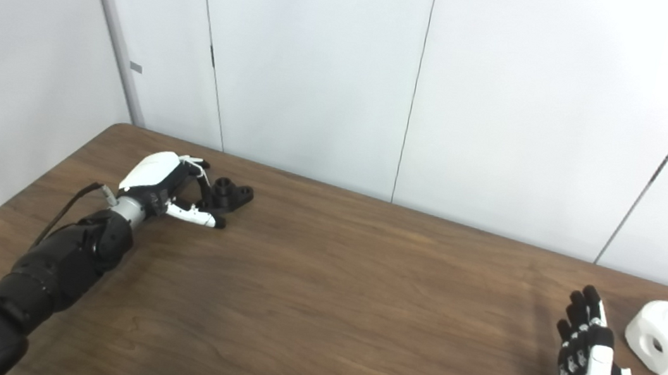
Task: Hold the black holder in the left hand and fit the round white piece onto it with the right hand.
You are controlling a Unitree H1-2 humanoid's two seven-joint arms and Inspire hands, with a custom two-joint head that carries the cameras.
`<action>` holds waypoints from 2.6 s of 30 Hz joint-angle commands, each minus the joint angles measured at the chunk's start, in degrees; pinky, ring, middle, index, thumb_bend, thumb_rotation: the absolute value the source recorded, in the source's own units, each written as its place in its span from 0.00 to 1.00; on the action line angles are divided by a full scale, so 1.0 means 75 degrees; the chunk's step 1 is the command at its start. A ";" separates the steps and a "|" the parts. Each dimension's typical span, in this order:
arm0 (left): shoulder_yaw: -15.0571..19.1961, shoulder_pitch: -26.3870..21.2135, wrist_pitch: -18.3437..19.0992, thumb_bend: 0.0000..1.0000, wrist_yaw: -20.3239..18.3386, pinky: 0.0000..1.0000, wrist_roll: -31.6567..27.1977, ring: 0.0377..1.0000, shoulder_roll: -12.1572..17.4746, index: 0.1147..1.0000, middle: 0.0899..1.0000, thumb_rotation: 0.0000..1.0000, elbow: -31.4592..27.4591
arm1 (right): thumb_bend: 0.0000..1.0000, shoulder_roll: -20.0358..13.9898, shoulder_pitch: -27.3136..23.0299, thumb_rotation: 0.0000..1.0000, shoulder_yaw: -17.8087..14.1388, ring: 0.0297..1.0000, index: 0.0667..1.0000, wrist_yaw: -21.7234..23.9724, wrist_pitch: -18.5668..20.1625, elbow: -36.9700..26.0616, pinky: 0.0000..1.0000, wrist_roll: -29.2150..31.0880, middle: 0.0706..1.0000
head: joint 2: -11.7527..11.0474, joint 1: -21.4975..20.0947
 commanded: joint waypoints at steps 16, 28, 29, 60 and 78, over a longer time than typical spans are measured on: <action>-0.0476 -0.0340 -0.0320 0.95 0.0360 0.91 0.0393 0.90 -0.0171 0.63 0.82 0.12 0.0559 | 0.39 0.0100 0.0103 1.00 0.0048 1.00 0.96 -0.0047 -0.0085 0.0016 1.00 -0.0055 0.97 | -0.0011 -0.0034; -0.0715 -0.0436 -0.0794 0.54 0.0788 0.91 0.0389 0.86 -0.0258 0.42 0.72 0.05 0.0940 | 0.38 0.0095 0.0090 1.00 0.0037 1.00 0.97 -0.0012 -0.0190 0.0036 1.00 -0.0102 0.97 | -0.0003 -0.0057; -0.0736 -0.0434 -0.0832 0.53 0.0797 0.91 0.0382 0.86 -0.0256 0.42 0.71 0.05 0.0952 | 0.38 0.0094 0.0090 1.00 0.0038 1.00 0.97 -0.0020 -0.0192 0.0033 1.00 -0.0117 0.97 | -0.0003 -0.0057; -0.0815 0.0499 -0.0738 0.52 0.0382 0.99 0.0493 0.94 -0.0259 0.42 0.72 0.05 -0.1219 | 0.39 0.0067 0.0091 1.00 0.0018 1.00 0.96 -0.0032 -0.0125 -0.0108 1.00 -0.0104 0.97 | 0.0156 -0.0286; -0.0350 0.2137 0.0129 0.52 -0.1137 1.00 0.0358 1.00 -0.0921 0.41 0.76 0.05 -0.5163 | 0.44 0.0149 0.0029 0.98 0.0074 0.98 0.94 -0.0170 -0.0152 -0.0263 0.97 -0.0422 0.94 | 0.0360 -0.1188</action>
